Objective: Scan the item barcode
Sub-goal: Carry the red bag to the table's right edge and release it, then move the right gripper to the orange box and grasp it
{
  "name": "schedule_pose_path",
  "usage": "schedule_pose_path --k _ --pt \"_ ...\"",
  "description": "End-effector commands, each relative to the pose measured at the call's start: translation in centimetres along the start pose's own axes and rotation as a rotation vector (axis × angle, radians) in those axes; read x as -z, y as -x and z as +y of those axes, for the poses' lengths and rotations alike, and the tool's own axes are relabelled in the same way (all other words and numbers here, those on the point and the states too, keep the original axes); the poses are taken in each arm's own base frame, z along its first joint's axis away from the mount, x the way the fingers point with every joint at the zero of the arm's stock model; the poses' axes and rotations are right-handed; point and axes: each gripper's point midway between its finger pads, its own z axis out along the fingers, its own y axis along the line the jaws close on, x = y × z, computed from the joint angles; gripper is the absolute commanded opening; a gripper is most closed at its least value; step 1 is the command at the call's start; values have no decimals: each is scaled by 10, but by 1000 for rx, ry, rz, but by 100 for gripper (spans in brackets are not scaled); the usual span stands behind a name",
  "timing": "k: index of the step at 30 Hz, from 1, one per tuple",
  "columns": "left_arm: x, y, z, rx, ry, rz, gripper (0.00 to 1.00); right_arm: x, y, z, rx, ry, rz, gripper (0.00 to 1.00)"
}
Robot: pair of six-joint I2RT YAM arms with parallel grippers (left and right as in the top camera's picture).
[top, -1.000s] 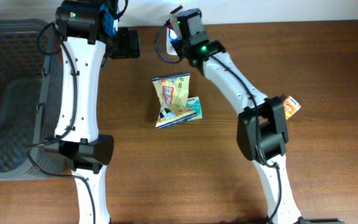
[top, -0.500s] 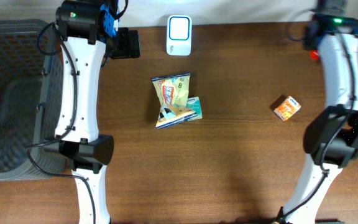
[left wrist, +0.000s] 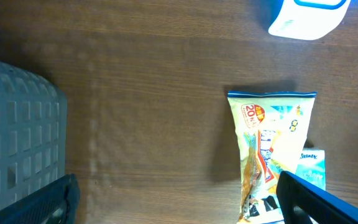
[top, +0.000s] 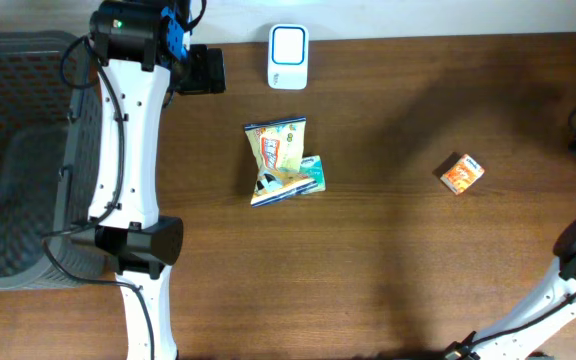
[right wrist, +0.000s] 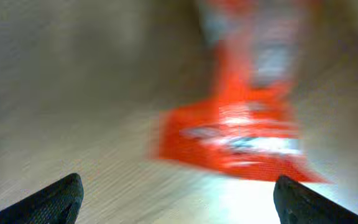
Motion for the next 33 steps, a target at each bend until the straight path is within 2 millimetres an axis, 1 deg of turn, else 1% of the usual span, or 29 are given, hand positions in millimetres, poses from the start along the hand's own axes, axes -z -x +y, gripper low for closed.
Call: schedule_pose_path --k 1,2,3,4,5,6,7,8,10,11,13,14,16,18,20,22,23,24,25,26,27,28,29,30,31,32,33 --pt "2 1 2 14 3 -8 99 17 -3 90 106 210 3 88" --pt "2 1 2 14 3 -8 99 29 -6 121 166 231 17 85" --pt "2 1 2 14 3 -8 99 44 -13 144 213 248 43 81" --pt "2 1 2 14 3 -8 99 53 -24 157 245 257 82 69" --pt "2 1 2 14 3 -8 99 59 -44 171 281 264 153 52" --pt "2 1 2 14 3 -8 99 63 -69 179 272 258 246 39" --pt "2 1 2 14 3 -8 99 64 -89 181 216 240 328 39" --pt "2 1 2 14 3 -8 99 63 -100 182 198 239 370 39" --pt "2 1 2 14 3 -8 99 55 -129 195 180 327 464 39" --pt "2 1 2 14 3 -8 99 52 -134 201 174 360 475 39" --pt "2 1 2 14 3 -8 99 47 -139 205 180 365 478 39" --pt "2 1 2 14 3 -8 99 47 -141 208 212 341 471 42" --pt "2 1 2 14 3 -8 99 41 -137 202 247 189 425 43" --pt "2 1 2 14 3 -8 99 41 -136 216 287 126 378 43" --pt "2 1 2 14 3 -8 99 37 -132 199 217 -76 320 43" --pt "2 1 2 14 3 -8 99 24 -137 202 218 -81 304 43" --pt "2 1 2 14 3 -8 99 13 -144 202 212 -83 304 43" --pt "2 1 2 14 3 -8 99 7 -148 201 210 -82 302 42" --pt "2 1 2 14 3 -8 99 5 -150 203 208 -69 306 31" --pt "2 1 2 14 3 -8 99 6 -151 210 204 -33 314 18" --pt "2 1 2 14 3 -8 99 13 -150 227 186 58 333 4" --pt "2 1 2 14 3 -8 99 22 -146 239 176 130 343 4" --pt "2 1 2 14 3 -8 99 36 -143 263 210 273 356 4" --pt "2 1 2 14 3 -8 99 55 -139 286 240 427 364 4" --pt "2 1 2 14 3 -8 99 81 -135 314 272 623 368 4" --pt "2 1 2 14 3 -8 99 111 -133 341 295 848 372 4" --pt "2 1 2 14 3 -8 99 124 -137 352 344 971 366 4"
